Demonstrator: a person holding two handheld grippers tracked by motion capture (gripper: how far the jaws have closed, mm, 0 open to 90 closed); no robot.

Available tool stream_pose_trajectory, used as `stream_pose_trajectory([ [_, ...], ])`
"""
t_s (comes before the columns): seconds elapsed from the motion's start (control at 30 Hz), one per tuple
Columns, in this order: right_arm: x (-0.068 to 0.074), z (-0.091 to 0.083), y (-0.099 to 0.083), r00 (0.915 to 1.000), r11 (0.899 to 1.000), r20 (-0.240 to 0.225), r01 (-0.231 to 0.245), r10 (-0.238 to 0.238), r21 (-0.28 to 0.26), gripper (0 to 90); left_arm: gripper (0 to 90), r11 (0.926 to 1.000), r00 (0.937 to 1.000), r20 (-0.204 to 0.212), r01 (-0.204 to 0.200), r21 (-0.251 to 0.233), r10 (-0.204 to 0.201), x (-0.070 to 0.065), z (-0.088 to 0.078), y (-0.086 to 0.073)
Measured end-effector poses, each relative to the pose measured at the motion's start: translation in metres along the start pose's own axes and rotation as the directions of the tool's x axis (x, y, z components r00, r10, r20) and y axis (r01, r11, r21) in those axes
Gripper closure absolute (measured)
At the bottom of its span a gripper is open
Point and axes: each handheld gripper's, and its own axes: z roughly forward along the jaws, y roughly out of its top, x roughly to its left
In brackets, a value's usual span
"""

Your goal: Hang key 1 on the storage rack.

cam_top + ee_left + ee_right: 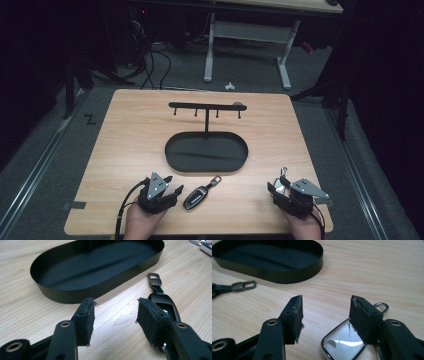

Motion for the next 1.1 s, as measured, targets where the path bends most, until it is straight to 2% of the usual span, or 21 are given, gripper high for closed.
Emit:
stream_pose_trajectory([
  [0.07,0.002,0.001,-0.002,0.9999,1.000,0.004,0.016,-0.016,-0.006,43.4,48.2,1.0000,1.0000,0.002,-0.001,-0.004,0.001,0.000,0.001,0.001],
  [0.17,0.003,0.001,-0.003,0.9999,1.000,0.004,0.015,-0.015,0.001,42.3,49.5,1.0000,1.0000,0.009,0.003,-0.002,-0.003,0.000,0.002,0.002],
  [0.2,0.003,-0.001,-0.004,0.9994,0.999,0.008,0.033,-0.033,0.007,41.3,50.0,1.0000,1.0000,0.007,0.002,-0.003,-0.002,-0.001,0.004,0.002],
  [0.47,0.000,-0.004,-0.004,0.9997,1.000,0.006,0.025,-0.025,0.004,41.4,57.0,0.9998,0.9998,0.018,0.012,0.015,-0.012,-0.002,0.006,0.001],
  [0.67,0.002,-0.004,-0.004,0.9995,0.999,-0.005,0.031,-0.031,0.011,43.5,71.7,0.9981,0.9995,0.018,0.026,0.056,-0.027,0.000,0.010,0.000],
  [0.7,0.002,-0.003,-0.004,0.9995,0.999,-0.009,0.030,-0.030,0.011,43.7,71.7,0.9976,0.9994,0.023,0.024,0.065,-0.026,-0.001,0.010,0.000],
  [0.73,0.002,-0.003,-0.003,0.9994,1.000,-0.022,0.027,-0.027,0.011,44.8,78.4,0.9971,0.9994,0.029,0.018,0.074,-0.020,-0.001,0.011,0.000],
  [0.77,0.002,-0.003,-0.003,0.9994,1.000,-0.022,0.027,-0.027,0.011,44.8,78.4,0.9963,0.9993,0.036,0.011,0.085,-0.014,-0.002,0.011,-0.001],
  [0.8,0.003,-0.002,-0.003,0.9992,1.000,-0.031,0.026,-0.026,0.018,45.9,85.3,0.9939,0.9991,0.042,-0.009,0.110,0.004,-0.006,0.014,-0.002],
  [0.83,0.003,-0.001,-0.003,0.9991,0.999,-0.033,0.028,-0.027,0.020,46.2,87.5,0.9921,0.9989,0.045,-0.018,0.124,0.013,-0.008,0.016,-0.002],
  [0.93,0.004,0.001,-0.003,0.9984,0.999,-0.043,0.037,-0.036,0.025,46.5,89.8,0.9865,0.9969,0.072,-0.042,0.158,0.031,-0.013,0.021,-0.004],
  [0.97,0.004,0.001,-0.003,0.9984,0.999,-0.043,0.037,-0.036,0.025,46.5,89.9,0.9865,0.9969,0.072,-0.042,0.158,0.031,-0.013,0.021,-0.004],
  [1.03,0.006,0.002,-0.002,0.9978,0.999,-0.047,0.048,-0.047,0.023,47.1,90.0,0.9830,0.9930,0.104,-0.074,0.168,0.057,-0.020,0.023,-0.004],
  [1.1,0.006,0.003,-0.002,0.9977,0.999,-0.050,0.047,-0.046,0.024,47.3,90.0,0.9817,0.9914,0.113,-0.085,0.170,0.067,-0.023,0.023,-0.004],
])
